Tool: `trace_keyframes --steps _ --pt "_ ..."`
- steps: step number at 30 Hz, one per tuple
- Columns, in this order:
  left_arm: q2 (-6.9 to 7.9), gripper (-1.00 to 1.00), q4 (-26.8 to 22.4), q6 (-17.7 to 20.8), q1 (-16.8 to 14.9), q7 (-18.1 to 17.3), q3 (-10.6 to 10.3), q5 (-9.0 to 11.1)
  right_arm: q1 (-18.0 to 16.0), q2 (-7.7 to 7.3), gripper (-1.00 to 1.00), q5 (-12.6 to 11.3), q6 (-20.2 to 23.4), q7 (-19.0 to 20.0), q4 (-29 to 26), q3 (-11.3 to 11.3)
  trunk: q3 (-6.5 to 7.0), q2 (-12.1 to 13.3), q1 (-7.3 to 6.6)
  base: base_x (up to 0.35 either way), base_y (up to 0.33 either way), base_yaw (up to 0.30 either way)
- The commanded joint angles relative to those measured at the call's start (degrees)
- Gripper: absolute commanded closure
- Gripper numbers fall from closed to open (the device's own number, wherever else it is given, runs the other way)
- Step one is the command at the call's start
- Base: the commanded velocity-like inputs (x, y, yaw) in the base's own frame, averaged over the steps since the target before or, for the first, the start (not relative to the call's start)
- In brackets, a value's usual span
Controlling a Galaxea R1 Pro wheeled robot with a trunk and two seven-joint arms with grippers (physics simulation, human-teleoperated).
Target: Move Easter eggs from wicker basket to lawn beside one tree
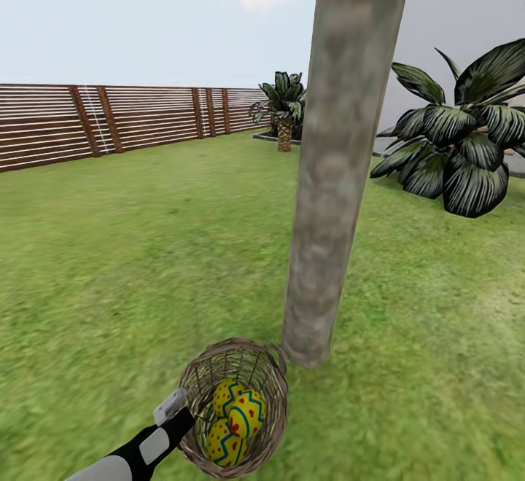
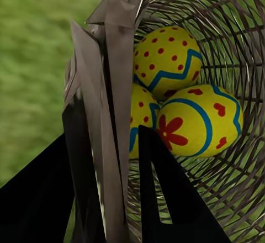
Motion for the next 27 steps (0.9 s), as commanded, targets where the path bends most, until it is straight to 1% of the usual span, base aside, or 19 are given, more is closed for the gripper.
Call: trace_keyframes --steps 1,4,7,9,11,15,18,19,21,24,27 --pt "-0.01 1.00 -0.1 0.2 0.0 -0.2 0.0 0.7 -0.1 -0.04 -1.00 0.5 -0.4 -0.2 0.3 -0.5 -0.23 -0.4 0.22 0.000 0.000 0.000" --pt "-0.03 1.00 -0.1 0.2 0.0 -0.2 0.0 0.7 -0.1 0.14 -1.00 0.5 -0.4 -0.2 0.3 -0.5 -0.77 -1.6 0.88 0.000 0.000 0.000" --pt "-0.05 1.00 -0.2 0.2 0.0 -0.2 0.0 0.7 -0.1 -0.02 -1.00 0.3 -0.4 -0.2 0.3 -0.5 -1.31 -2.8 1.54 0.000 0.000 0.000" --pt "-0.09 1.00 -0.1 0.2 0.0 -0.2 0.0 0.7 -0.1 0.21 -1.00 0.4 -0.4 -0.2 0.6 -0.5 -1.67 -3.7 1.98 0.000 0.000 0.000" --pt "-0.10 1.00 -0.1 0.2 0.0 -0.2 -0.1 0.7 -0.1 -0.01 -1.00 0.8 -0.4 -0.2 0.2 -0.5 -2.03 -4.5 2.42 0.000 0.000 0.000" --pt "-0.12 1.00 -0.1 0.2 0.0 -0.2 -0.1 0.7 -0.1 0.07 -1.00 0.5 -0.4 -0.1 0.3 -0.5 -2.74 -6.1 3.30 0.000 0.000 0.000" --pt "-0.17 1.00 0.0 0.2 0.0 -0.2 -0.1 0.7 -0.1 -0.03 -1.00 0.8 -0.3 -0.2 0.3 -0.5 -3.28 -7.3 3.95 0.000 0.000 0.000" --pt "0.14 1.00 -0.3 0.4 0.3 -0.5 -0.1 0.9 -0.3 -0.03 -1.00 0.9 -0.4 0.0 0.4 -0.4 -3.28 -7.2 3.95 0.000 0.000 0.000" --pt "-0.12 1.00 -0.2 0.3 1.0 -0.4 -0.2 1.2 -0.3 -0.04 -1.00 0.8 -0.4 0.0 0.4 -0.4 -3.28 -7.2 3.95 0.000 0.000 0.000" --pt "-0.18 1.00 -0.1 0.2 1.4 -1.0 -0.4 0.9 -0.2 0.03 -1.00 0.9 -0.4 0.0 0.3 -0.4 -3.28 -7.2 3.95 0.000 0.000 0.000" --pt "-0.19 1.00 -0.1 0.2 1.4 -1.7 -0.2 0.8 -0.2 0.05 -1.00 0.9 -0.4 0.0 0.2 -0.4 -3.82 -8.5 4.61 0.000 0.000 0.000"
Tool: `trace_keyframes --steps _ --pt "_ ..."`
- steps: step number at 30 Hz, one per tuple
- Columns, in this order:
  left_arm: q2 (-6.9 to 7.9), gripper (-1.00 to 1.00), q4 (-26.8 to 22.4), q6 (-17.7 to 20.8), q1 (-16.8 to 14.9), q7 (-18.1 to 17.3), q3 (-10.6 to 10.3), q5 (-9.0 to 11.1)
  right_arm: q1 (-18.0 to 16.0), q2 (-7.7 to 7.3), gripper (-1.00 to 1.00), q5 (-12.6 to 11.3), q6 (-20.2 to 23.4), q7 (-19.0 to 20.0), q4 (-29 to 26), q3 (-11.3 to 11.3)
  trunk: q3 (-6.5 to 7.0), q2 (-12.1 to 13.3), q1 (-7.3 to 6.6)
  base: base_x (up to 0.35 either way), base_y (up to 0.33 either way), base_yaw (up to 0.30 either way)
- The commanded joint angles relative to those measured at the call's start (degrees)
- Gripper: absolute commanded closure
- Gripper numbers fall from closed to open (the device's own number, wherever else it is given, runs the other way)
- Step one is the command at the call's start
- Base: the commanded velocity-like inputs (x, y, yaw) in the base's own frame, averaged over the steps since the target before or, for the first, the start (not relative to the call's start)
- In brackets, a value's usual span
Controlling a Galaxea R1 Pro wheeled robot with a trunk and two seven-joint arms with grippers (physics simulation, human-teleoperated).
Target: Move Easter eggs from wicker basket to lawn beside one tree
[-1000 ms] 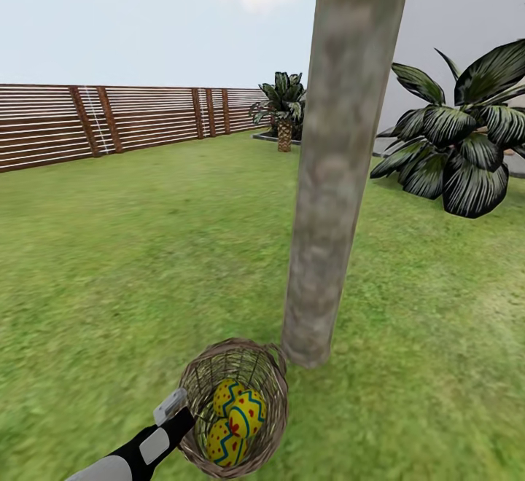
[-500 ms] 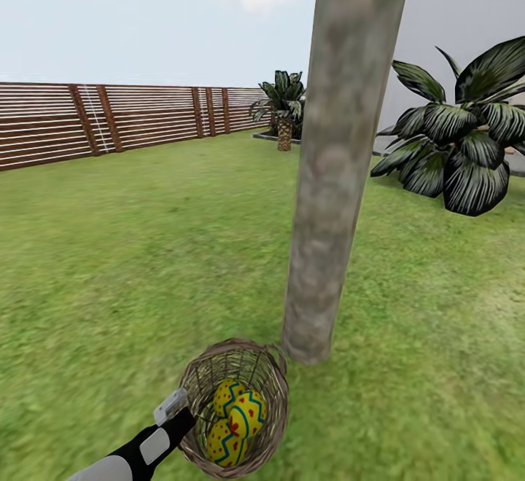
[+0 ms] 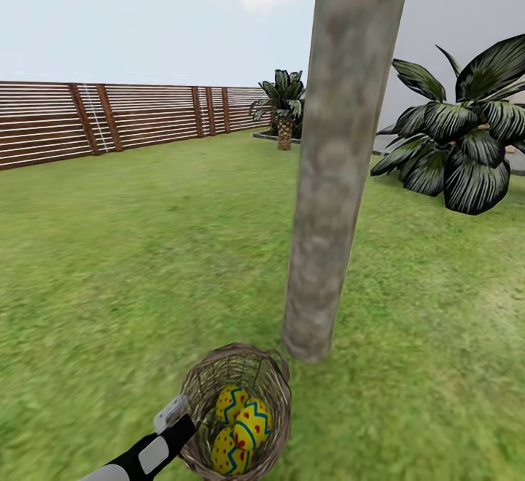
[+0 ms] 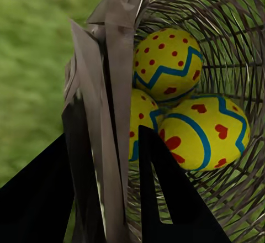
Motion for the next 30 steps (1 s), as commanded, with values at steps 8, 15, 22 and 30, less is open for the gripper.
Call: trace_keyframes --steps 8,15,22,30 --pt "-0.01 1.00 -0.1 0.2 0.0 -0.2 0.0 0.7 -0.1 -0.04 -1.00 0.5 -0.4 -0.2 0.3 -0.5 -1.49 -3.2 1.76 0.000 0.000 0.000" --pt "-0.01 1.00 -0.1 0.2 0.0 -0.2 0.0 0.7 -0.1 -0.05 -1.00 0.5 -0.4 -0.2 0.2 -0.5 -2.56 -5.7 3.07 0.000 0.000 0.000" --pt "-0.01 1.00 -0.1 0.2 0.0 -0.2 0.1 0.7 -0.1 -0.04 -1.00 0.5 -0.4 -0.3 0.2 -0.5 -2.56 -5.7 3.07 0.000 0.000 0.000" --pt "-0.01 1.00 -0.1 0.2 0.0 -0.2 0.1 0.7 -0.1 -0.04 -1.00 0.5 -0.4 -0.3 0.2 -0.5 -2.56 -5.7 3.07 0.000 0.000 0.000"
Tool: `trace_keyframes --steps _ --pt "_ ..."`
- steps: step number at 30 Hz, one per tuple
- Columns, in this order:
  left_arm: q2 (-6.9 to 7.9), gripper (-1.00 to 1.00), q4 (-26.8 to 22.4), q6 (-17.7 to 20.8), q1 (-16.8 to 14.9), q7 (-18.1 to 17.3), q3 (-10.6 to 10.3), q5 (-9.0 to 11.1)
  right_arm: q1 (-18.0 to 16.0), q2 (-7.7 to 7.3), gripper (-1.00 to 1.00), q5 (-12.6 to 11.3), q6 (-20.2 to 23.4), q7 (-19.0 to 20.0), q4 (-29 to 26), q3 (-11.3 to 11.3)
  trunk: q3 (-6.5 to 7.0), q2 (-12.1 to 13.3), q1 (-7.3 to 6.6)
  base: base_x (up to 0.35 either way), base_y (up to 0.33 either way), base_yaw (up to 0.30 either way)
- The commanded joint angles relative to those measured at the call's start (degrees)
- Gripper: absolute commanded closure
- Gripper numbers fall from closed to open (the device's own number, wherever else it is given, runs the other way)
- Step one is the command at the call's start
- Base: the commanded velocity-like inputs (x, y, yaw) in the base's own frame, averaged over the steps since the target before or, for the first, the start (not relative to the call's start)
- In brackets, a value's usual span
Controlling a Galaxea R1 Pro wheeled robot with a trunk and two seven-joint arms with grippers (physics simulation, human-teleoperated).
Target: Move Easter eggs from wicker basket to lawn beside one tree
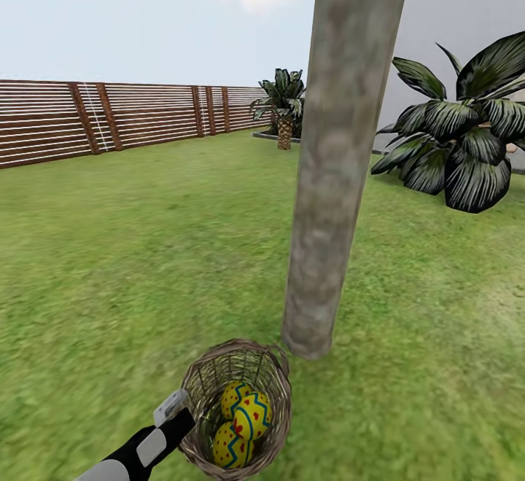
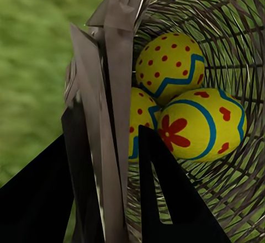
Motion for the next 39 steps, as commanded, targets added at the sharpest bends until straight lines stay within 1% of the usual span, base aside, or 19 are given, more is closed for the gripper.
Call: trace_keyframes --steps 1,10,11,25,31,34,39 --pt "-0.06 1.00 3.0 -3.8 0.1 0.3 0.6 -0.1 -0.1 -0.04 -1.00 0.5 -0.4 -0.2 0.3 -0.5 -0.05 0.0 0.02 0.000 0.000 0.000" --pt "-0.06 1.00 3.0 -3.8 0.1 0.4 0.6 -0.1 -0.1 -0.04 -1.00 0.5 -0.4 -0.2 0.3 -0.5 -0.05 0.0 0.02 0.000 0.000 0.000" --pt "-0.06 -1.00 3.0 -3.8 0.1 0.4 0.6 -0.1 -0.1 -0.04 -1.00 0.5 -0.4 -0.2 0.3 -0.5 -0.05 0.0 0.02 0.000 0.000 0.000" --pt "-0.06 -1.00 3.0 -3.9 0.1 0.3 0.5 -0.1 -0.1 -0.12 -1.00 0.5 -0.4 -0.2 0.2 -0.5 -0.05 0.0 0.02 0.000 0.000 0.000" --pt "0.07 -1.00 2.0 -3.9 0.1 0.3 0.6 -0.1 -0.1 -0.17 -1.00 0.4 -0.4 -0.2 0.2 -0.5 -0.05 0.0 0.02 0.000 0.000 0.000" --pt "0.84 -1.00 1.7 -3.8 0.1 0.3 0.6 0.0 0.0 -0.04 -1.00 0.5 -0.4 -0.2 0.2 -0.5 0.48 1.2 -0.64 0.000 0.000 0.000" --pt "1.30 -1.00 1.1 -2.6 0.0 0.4 0.7 0.0 0.0 -0.11 -1.00 0.4 -0.5 -0.2 0.1 -0.5 1.38 3.2 -1.74 0.000 0.000 0.000"
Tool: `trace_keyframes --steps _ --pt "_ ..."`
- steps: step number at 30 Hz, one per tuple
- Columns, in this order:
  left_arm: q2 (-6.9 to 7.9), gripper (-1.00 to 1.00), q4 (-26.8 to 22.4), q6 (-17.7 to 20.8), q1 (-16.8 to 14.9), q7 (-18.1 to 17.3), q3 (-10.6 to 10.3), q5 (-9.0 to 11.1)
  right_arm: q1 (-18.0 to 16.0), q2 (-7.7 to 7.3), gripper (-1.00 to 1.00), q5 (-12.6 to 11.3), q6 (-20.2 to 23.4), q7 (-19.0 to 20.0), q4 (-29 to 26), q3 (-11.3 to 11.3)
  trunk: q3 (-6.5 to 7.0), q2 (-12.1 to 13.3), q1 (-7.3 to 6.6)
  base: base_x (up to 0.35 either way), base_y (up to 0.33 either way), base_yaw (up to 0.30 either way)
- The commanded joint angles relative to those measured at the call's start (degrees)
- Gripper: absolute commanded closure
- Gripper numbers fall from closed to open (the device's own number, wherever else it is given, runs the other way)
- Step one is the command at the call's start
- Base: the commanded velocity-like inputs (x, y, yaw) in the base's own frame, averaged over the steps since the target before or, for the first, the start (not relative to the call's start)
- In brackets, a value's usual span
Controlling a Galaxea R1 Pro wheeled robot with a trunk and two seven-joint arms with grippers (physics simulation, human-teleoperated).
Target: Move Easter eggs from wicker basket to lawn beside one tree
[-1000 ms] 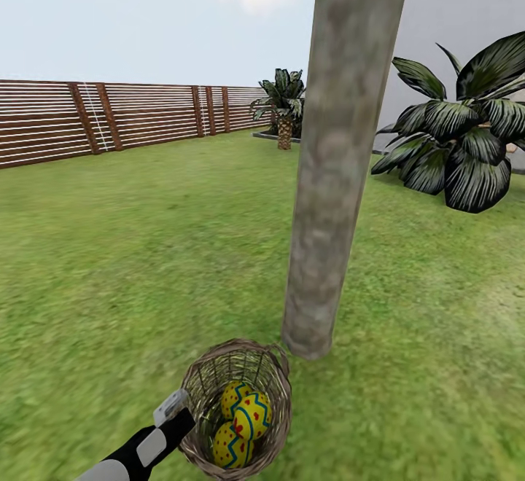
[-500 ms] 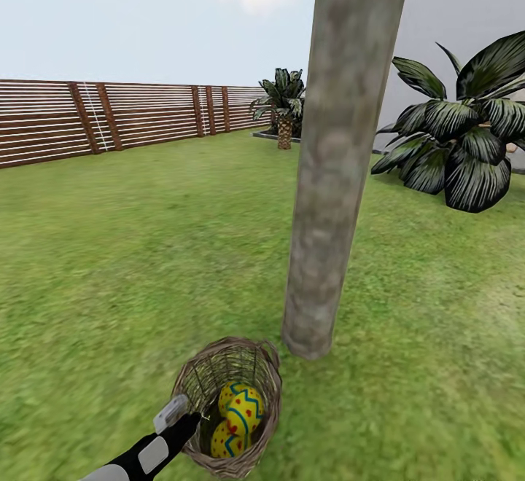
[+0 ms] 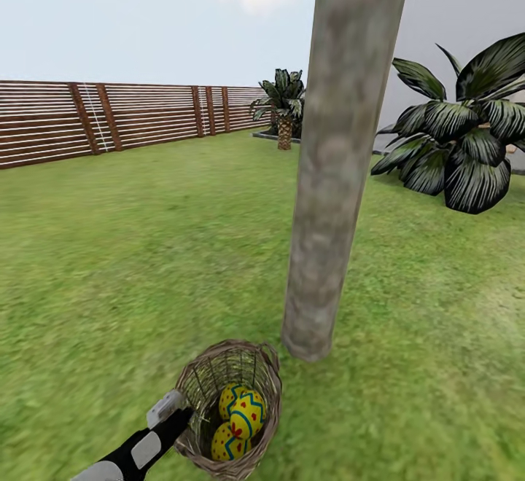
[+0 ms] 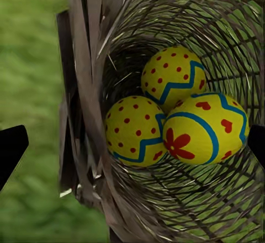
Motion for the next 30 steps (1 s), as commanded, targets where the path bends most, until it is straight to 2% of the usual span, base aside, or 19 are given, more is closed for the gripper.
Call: trace_keyframes --steps 1,3,5,6,7,8,10,12,14,16,19,20,21,22,25,27,30 --pt "0.33 -1.00 -0.9 1.5 0.0 -0.1 0.0 0.6 -0.1 0.00 -1.00 0.4 -0.4 -0.2 0.3 -0.5 0.14 0.4 -0.23 0.000 0.000 0.000" --pt "0.52 -1.00 -2.7 6.9 -0.1 -0.1 1.1 0.6 -0.1 0.14 -1.00 0.0 -0.4 -0.2 0.3 -0.5 0.49 1.2 -0.67 0.000 0.000 0.000" --pt "0.57 -1.00 -5.4 13.3 0.0 -0.2 3.3 0.6 -0.1 0.19 -1.00 -0.2 -0.4 -0.2 0.3 -0.6 0.85 2.0 -1.11 0.000 0.000 0.000" --pt "0.62 -1.00 -6.9 16.3 0.0 -0.4 4.7 0.6 -0.1 0.19 -1.00 -0.2 -0.4 -0.2 0.3 -0.6 1.03 2.4 -1.33 0.000 0.000 0.000" --pt "0.85 -1.00 -9.4 20.8 0.1 -1.2 7.3 0.6 0.0 0.20 -1.00 -0.2 -0.5 -0.2 0.3 -0.6 1.21 2.8 -1.55 0.000 0.000 0.000" --pt "1.16 -1.00 -11.1 23.4 0.1 -2.2 9.1 0.6 0.0 0.17 -1.00 -0.1 -0.5 -0.2 0.3 -0.6 1.39 3.2 -1.77 0.000 0.000 0.000" --pt "2.36 -1.00 -14.1 29.0 0.5 -5.9 12.3 0.5 0.0 0.08 -1.00 -0.1 -0.4 -0.2 0.2 -0.6 1.75 4.0 -2.21 0.000 0.000 0.000" --pt "4.33 -1.00 -15.0 33.8 1.0 -10.8 13.4 0.5 0.0 -0.09 -1.00 0.0 -0.4 -0.2 0.2 -0.6 2.11 4.8 -2.65 0.000 0.000 0.000" --pt "5.23 -1.00 -15.5 36.1 1.2 -13.7 13.6 0.3 0.0 -0.18 -1.00 0.0 -0.5 -0.2 0.2 -0.6 2.47 5.6 -3.09 0.000 0.000 0.003" --pt "6.08 -1.00 -15.9 37.2 1.2 -14.6 13.5 0.0 0.0 -0.18 -1.00 0.1 -0.5 -0.2 0.2 -0.6 2.83 6.4 -3.53 0.000 0.000 0.118" --pt "10.27 -1.00 -15.3 37.7 1.4 -15.1 12.8 -0.2 0.0 -0.11 -1.00 0.3 -0.4 -0.2 0.1 -0.4 3.37 7.6 -4.19 0.000 0.000 0.245" --pt "11.25 -1.00 -15.2 37.8 1.5 -15.2 12.3 -0.3 0.0 -0.14 -1.00 0.4 -0.4 -0.3 0.1 -0.4 3.55 8.0 -4.41 0.000 0.000 0.275" --pt "12.54 -1.00 -15.1 37.8 1.9 -15.3 9.9 -0.3 0.0 -0.20 -1.00 0.4 -0.3 -0.4 0.1 -0.4 3.73 8.4 -4.63 0.000 0.000 0.288" --pt "12.83 -1.00 -15.0 37.8 2.4 -15.3 8.2 -0.3 0.0 -0.21 -1.00 0.5 -0.3 -0.4 0.0 -0.4 3.91 8.8 -4.85 0.000 0.000 0.291" --pt "13.09 -1.00 -15.0 37.6 3.8 -15.3 5.3 -0.3 0.0 -0.22 -1.00 0.5 -0.3 -0.5 0.0 -0.4 4.44 10.0 -5.50 0.000 0.000 0.292" --pt "13.16 -1.00 -15.1 37.3 5.5 -15.3 4.5 -0.2 0.0 -0.27 -1.00 0.6 -0.3 -0.6 0.0 -0.4 4.80 10.8 -5.94 0.000 0.000 0.294" --pt "13.21 -1.00 -15.1 37.1 6.4 -15.3 4.3 -0.2 0.0 -0.30 -1.00 0.6 -0.4 -0.6 0.0 -0.4 5.34 12.0 -6.60 0.000 0.000 0.294"
